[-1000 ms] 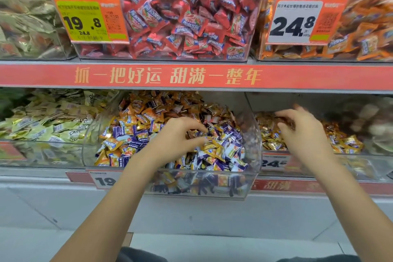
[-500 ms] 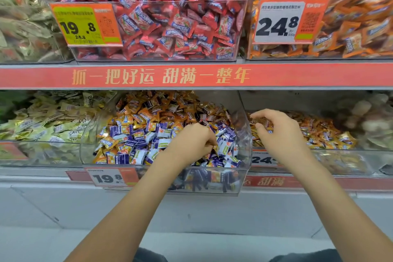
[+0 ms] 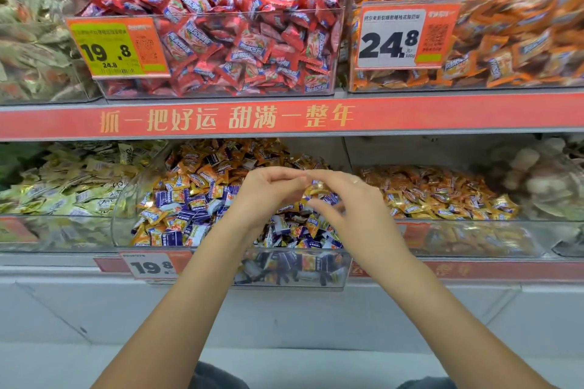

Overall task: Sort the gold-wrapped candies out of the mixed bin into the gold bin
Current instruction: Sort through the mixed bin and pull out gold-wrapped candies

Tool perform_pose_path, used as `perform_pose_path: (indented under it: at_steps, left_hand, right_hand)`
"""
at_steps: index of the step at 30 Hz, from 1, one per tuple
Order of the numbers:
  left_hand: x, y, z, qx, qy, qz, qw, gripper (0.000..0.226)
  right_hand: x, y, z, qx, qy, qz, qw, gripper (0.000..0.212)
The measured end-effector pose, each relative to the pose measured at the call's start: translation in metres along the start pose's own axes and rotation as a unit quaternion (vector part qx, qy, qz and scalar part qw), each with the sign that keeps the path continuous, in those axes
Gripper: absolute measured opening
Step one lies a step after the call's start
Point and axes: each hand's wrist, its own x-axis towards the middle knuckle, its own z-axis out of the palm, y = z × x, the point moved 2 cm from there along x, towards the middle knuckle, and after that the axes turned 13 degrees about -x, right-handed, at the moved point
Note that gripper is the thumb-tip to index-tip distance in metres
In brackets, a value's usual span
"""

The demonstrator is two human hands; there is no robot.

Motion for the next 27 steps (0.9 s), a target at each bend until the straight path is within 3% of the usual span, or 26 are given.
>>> perform_pose_path:
  at_steps: [9, 11, 12, 14, 16, 19, 21, 25, 27]
  left_hand:
    - [-0.002, -0.004, 0.017, -0.163, -0.030, -0.042, 0.985, 0.015]
    - [-0.001, -0.006, 0.010, 0.001, -0.032, 0.013, 0.999, 0.018]
    - [0.001, -0.008, 0.006, 0.138, -0.051, 0.052, 0.988, 0.018]
    - [0.002, -0.016, 0.004, 0.337, -0.136, 0.080, 0.928, 0.024]
    - [0.005, -0.027, 0.007, 0.433, -0.201, 0.059, 0.877, 0.030]
    - [0.012, -0.031, 0.007, 0.490, -0.192, 0.085, 0.846, 0.013]
    - [0.015, -0.029, 0.007, 0.468, -0.156, 0.113, 0.863, 0.002]
    - [0.008, -0.006, 0.010, 0.281, -0.031, 0.139, 0.949, 0.011]
    - [-0.002, 0.007, 0.015, 0.153, -0.032, 0.093, 0.983, 0.015]
  right_hand:
    - [0.007, 0.011, -0.005, 0.130, 0.094, 0.094, 0.983, 0.023]
    - [0.006, 0.022, -0.014, 0.132, 0.143, 0.134, 0.972, 0.018]
    - [0.005, 0.029, -0.019, 0.131, 0.166, 0.161, 0.964, 0.018]
    - [0.004, 0.047, -0.029, 0.114, 0.189, 0.220, 0.950, 0.014]
    - [0.010, 0.070, -0.032, 0.032, 0.120, 0.276, 0.953, 0.021]
    - [0.012, 0.084, -0.027, -0.112, -0.153, 0.300, 0.935, 0.075]
    - [0.008, 0.074, -0.024, -0.109, -0.161, 0.262, 0.945, 0.075]
    - [0.003, 0.032, -0.024, -0.040, 0.046, 0.082, 0.995, 0.036]
    - [0.005, 0.018, -0.019, -0.022, 0.057, 0.018, 0.998, 0.028]
